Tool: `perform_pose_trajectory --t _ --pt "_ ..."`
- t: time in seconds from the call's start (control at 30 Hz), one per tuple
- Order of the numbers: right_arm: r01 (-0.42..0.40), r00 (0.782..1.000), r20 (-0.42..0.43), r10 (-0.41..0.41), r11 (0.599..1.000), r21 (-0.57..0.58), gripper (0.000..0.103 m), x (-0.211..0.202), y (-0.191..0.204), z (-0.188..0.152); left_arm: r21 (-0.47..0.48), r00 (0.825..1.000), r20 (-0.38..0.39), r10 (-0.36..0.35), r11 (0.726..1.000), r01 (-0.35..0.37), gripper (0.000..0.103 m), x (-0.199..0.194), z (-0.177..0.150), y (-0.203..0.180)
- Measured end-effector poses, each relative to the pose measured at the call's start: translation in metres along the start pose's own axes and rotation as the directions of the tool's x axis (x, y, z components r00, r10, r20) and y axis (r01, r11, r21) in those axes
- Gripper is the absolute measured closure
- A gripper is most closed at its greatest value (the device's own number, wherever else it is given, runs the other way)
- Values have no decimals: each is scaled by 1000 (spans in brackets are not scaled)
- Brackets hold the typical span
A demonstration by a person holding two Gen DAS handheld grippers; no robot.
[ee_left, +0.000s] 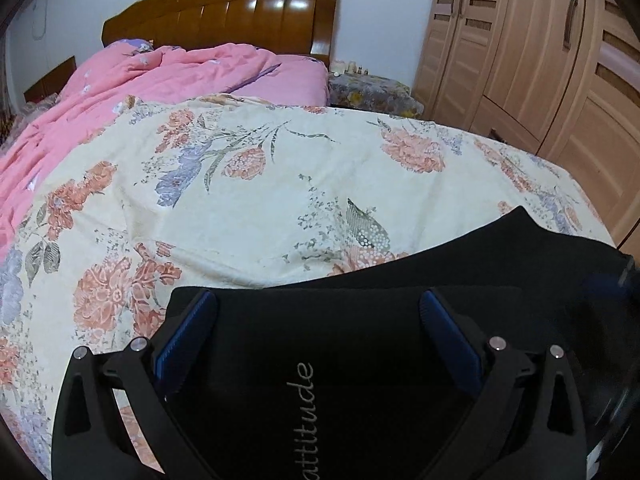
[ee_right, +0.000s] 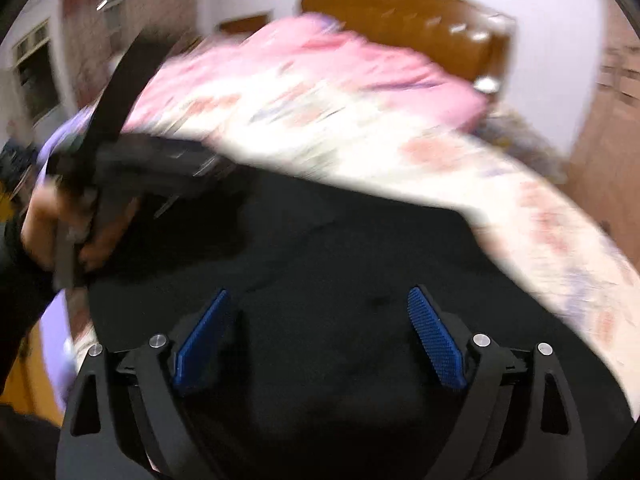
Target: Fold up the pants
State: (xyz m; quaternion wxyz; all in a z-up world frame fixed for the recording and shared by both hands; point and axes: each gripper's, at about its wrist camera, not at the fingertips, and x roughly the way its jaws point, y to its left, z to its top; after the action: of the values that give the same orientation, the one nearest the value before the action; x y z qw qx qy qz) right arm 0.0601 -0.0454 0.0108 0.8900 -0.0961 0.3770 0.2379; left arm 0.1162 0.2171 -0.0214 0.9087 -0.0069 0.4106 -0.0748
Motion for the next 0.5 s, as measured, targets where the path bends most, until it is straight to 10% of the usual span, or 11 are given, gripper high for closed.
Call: perform_pose_trajectory --t 0.17,0.5 --pt "149 973 -202 -113 973 176 13 28 -87 -33 19 1000 -7 26 1000 -25 2 3 0 -3" --pt "170 982 -115 -151 968 185 11 -37 -84 -62 42 998 -17 61 997 -60 2 5 0 -8"
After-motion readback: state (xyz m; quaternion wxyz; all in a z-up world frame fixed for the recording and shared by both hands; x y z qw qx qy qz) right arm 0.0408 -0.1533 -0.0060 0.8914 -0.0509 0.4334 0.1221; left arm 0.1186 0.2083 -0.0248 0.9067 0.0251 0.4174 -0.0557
